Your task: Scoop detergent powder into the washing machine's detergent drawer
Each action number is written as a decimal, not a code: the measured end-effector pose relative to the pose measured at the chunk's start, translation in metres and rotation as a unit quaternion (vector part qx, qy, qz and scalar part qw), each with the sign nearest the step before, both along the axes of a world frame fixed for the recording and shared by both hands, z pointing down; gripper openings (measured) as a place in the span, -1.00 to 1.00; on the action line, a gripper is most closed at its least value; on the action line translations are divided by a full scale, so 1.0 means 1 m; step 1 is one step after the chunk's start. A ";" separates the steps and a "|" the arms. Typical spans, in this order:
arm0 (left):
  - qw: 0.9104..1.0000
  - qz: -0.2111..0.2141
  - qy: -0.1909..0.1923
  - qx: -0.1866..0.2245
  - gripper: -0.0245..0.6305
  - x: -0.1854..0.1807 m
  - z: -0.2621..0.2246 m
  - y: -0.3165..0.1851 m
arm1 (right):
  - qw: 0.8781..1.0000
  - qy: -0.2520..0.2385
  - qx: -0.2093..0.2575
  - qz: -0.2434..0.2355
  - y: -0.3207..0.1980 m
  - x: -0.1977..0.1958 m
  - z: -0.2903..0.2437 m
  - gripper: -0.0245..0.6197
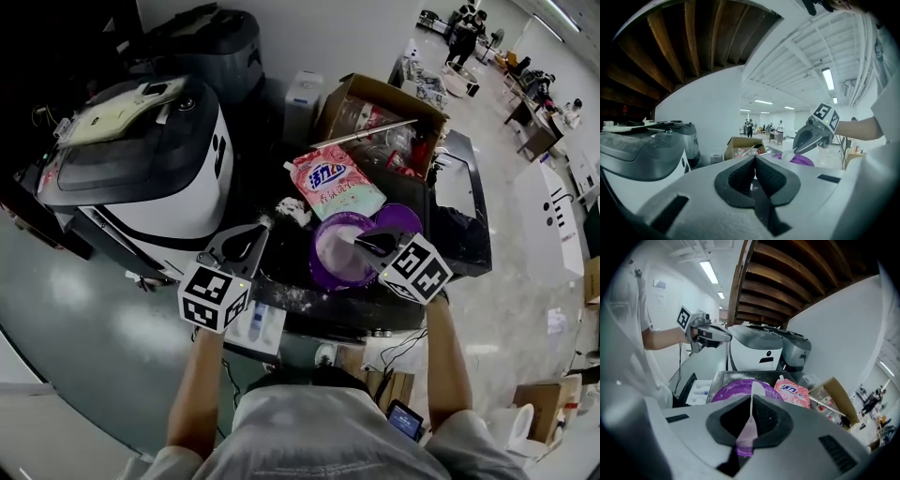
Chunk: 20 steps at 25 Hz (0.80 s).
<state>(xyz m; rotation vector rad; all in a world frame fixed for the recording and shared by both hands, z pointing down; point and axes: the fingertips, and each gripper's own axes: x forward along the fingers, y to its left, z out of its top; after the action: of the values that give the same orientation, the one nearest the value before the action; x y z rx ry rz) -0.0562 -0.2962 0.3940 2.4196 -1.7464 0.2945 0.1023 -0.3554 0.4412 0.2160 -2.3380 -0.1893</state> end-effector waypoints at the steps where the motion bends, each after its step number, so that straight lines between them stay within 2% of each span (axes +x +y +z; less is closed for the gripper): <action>1: 1.000 -0.003 0.001 -0.003 -0.90 0.001 0.002 -0.003 | 1.000 0.012 -0.004 -0.017 -0.001 -0.002 0.006 -0.88; 5: 1.000 -0.018 0.002 -0.011 -0.89 0.002 0.008 -0.012 | 0.994 0.059 -0.015 -0.088 -0.003 -0.012 0.028 -0.88; 9: 0.999 -0.034 -0.001 -0.020 -0.90 -0.001 0.014 -0.017 | 0.982 0.108 -0.012 -0.152 -0.002 -0.018 0.045 -0.88; 14: 0.998 -0.053 -0.001 -0.025 -0.90 -0.005 0.017 -0.023 | 0.955 0.154 0.012 -0.252 -0.001 -0.027 0.057 -0.88; 20: 0.997 -0.067 -0.005 -0.029 -0.90 -0.011 0.018 -0.024 | 0.929 0.191 0.025 -0.315 0.006 -0.033 0.069 -0.88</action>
<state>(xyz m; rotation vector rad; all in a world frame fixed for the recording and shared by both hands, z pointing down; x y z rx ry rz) -0.0670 -0.3206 0.4116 2.2522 -1.8670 0.3379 0.0695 -0.3499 0.5098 -0.5184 -1.9392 -0.5509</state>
